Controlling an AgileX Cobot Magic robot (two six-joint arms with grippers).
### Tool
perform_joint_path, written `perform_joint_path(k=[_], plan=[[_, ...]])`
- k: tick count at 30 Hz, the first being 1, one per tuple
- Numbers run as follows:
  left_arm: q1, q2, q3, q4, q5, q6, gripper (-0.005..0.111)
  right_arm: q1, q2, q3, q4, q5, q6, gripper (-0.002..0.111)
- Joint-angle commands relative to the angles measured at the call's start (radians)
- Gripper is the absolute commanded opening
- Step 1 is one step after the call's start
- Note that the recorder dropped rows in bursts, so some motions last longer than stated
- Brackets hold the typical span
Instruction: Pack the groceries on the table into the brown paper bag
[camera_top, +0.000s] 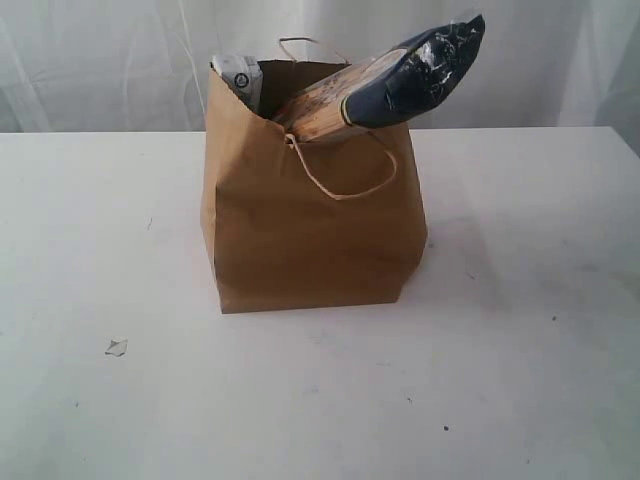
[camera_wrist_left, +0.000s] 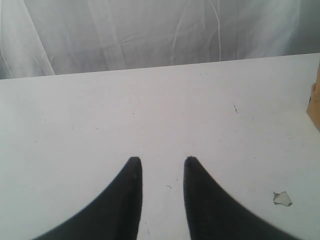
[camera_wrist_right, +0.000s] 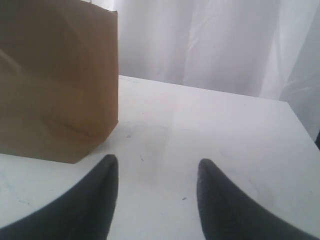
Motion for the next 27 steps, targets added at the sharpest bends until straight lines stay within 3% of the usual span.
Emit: perform_joint_path(k=[1, 27], plan=[[0.004, -0.005, 0.002, -0.008, 0.000, -0.002, 0.035, -0.049, -0.006, 0.005, -0.011, -0.002, -0.002, 0.046], [0.004, -0.005, 0.002, -0.008, 0.000, -0.002, 0.035, -0.052, -0.006, 0.005, -0.008, -0.002, -0.002, 0.046]])
